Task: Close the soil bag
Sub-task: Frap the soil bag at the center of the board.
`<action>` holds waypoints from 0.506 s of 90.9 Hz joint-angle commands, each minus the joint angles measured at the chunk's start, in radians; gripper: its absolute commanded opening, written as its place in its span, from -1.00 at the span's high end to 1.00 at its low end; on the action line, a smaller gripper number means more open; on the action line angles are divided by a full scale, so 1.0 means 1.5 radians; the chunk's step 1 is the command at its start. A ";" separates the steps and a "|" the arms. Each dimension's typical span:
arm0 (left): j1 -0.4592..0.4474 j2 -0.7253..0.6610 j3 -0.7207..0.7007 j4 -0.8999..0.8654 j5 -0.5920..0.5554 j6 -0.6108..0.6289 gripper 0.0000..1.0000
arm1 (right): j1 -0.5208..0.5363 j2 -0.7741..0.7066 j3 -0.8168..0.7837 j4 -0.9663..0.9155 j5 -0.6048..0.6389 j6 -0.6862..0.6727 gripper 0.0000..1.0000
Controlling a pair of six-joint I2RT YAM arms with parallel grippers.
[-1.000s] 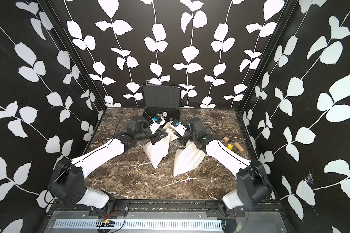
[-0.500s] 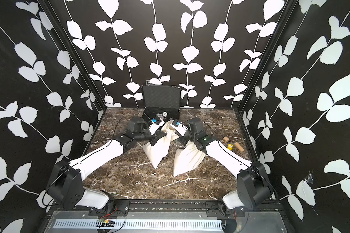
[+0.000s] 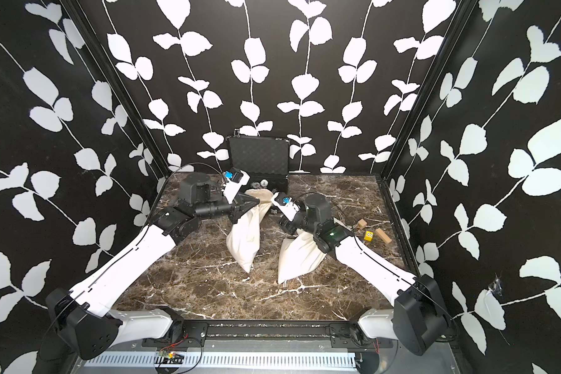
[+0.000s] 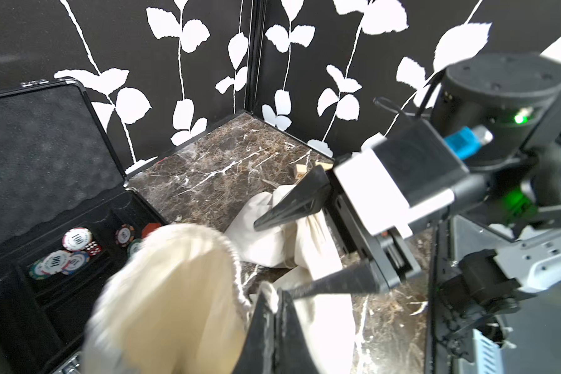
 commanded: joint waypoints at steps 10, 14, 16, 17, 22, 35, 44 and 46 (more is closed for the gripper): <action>-0.005 -0.023 0.033 -0.024 0.030 -0.058 1.00 | 0.033 0.022 0.055 0.104 -0.027 0.031 -0.20; -0.006 -0.025 0.033 -0.023 0.029 -0.062 1.00 | 0.036 0.032 0.064 0.117 -0.041 0.044 -0.18; -0.005 -0.026 0.031 -0.023 0.028 -0.064 1.00 | 0.038 0.036 0.067 0.124 -0.049 0.050 -0.17; -0.005 -0.026 0.031 -0.024 0.028 -0.065 1.00 | 0.038 0.039 0.069 0.128 -0.052 0.053 -0.16; -0.006 -0.028 0.029 -0.021 0.027 -0.070 1.00 | 0.040 0.052 0.073 0.147 -0.063 0.066 -0.13; -0.006 -0.036 0.024 -0.006 0.030 -0.087 1.00 | 0.041 0.082 0.077 0.203 -0.079 0.107 0.07; -0.006 -0.047 0.020 0.016 0.061 -0.109 1.00 | 0.041 0.106 0.081 0.208 -0.069 0.118 0.27; -0.007 -0.050 0.019 0.023 0.067 -0.115 1.00 | 0.041 0.112 0.079 0.215 -0.066 0.121 0.30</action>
